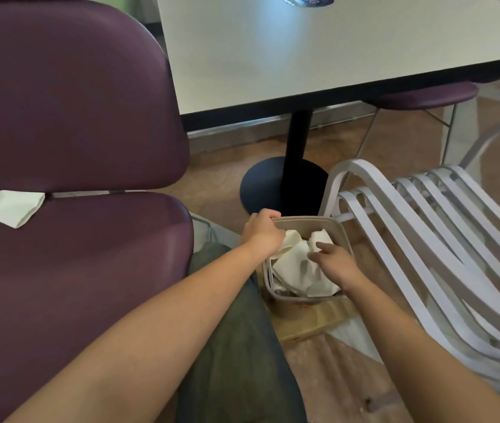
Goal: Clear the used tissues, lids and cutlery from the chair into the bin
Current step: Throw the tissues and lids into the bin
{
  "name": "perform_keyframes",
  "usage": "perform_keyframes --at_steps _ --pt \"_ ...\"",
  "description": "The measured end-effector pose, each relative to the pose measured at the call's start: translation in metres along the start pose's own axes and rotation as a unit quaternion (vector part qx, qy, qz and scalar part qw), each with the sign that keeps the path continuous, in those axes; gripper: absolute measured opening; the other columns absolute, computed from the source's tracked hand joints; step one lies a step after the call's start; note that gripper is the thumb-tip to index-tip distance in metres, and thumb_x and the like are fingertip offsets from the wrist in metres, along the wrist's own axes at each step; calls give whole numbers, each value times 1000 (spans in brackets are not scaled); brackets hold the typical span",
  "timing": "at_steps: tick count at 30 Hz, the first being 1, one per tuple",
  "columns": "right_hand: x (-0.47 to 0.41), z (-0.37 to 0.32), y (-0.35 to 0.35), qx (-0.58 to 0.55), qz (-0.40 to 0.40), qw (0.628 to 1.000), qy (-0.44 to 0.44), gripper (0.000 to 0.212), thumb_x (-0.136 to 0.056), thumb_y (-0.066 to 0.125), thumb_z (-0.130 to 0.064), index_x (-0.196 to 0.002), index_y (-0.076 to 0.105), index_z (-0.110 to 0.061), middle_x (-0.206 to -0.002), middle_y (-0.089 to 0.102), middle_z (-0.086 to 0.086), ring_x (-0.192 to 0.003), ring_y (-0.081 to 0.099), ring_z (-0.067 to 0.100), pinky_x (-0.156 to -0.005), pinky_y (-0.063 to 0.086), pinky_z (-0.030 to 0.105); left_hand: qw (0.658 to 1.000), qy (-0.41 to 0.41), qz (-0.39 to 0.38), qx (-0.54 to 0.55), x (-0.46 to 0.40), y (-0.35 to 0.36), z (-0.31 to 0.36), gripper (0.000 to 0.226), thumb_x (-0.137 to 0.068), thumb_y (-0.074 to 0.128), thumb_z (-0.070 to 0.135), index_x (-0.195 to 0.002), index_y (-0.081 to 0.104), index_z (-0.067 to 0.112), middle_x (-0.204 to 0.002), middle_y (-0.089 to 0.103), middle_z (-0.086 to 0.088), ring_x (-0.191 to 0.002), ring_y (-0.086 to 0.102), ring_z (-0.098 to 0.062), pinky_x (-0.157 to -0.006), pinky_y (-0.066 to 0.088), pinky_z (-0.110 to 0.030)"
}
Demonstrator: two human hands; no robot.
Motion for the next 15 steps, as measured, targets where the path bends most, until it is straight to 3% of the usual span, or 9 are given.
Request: perform_keyframes --at_steps 4,6,9,10,13,15 --pt "-5 -20 4 25 43 998 -30 44 -91 57 -33 -133 58 -23 -140 53 10 -131 43 33 -111 35 47 1000 27 12 6 0 -25 0 32 -91 60 23 -122 58 31 -119 56 6 -109 57 -15 -92 49 -32" --pt "2 -47 6 1 53 997 -64 38 -93 58 -27 -131 60 -20 -134 58 7 -124 50 28 -107 41 42 999 37 24 11 -1 -43 -2 29 -92 60 23 -120 59 31 -118 58 7 -109 56 -13 -92 48 -32" --pt "10 -92 24 -22 37 994 -105 35 -99 53 -20 -133 57 -18 -128 61 3 -90 59 12 -75 48 20 997 43 54 21 -1 -82 -12 26 -92 60 23 -116 60 32 -117 60 8 -108 56 -13 -93 49 -33" --pt "11 -105 33 -28 30 992 -117 35 -99 53 -18 -134 57 -18 -129 61 3 -92 60 13 -75 47 19 997 41 63 20 0 -96 -16 23 -92 60 24 -113 60 33 -116 60 8 -108 56 -12 -92 49 -33" --pt "21 -154 65 -14 14 986 -163 37 -96 57 -19 -132 59 -17 -133 61 3 -120 56 20 -98 43 29 995 34 93 11 4 -143 -37 19 -91 59 27 -108 58 36 -116 61 8 -109 57 -11 -94 48 -33" --pt "30 -186 93 18 -6 981 -193 39 -94 57 -22 -132 60 -17 -133 61 2 -124 54 20 -103 40 30 993 21 119 -3 9 -177 -56 21 -90 59 29 -111 59 35 -117 62 8 -112 56 -14 -97 47 -36"
Point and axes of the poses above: each hand's wrist, its own x-axis away from the middle knuckle, its own y-axis out of the palm, z = x × y, the point moved 10 cm from there along -x, towards the middle knuckle
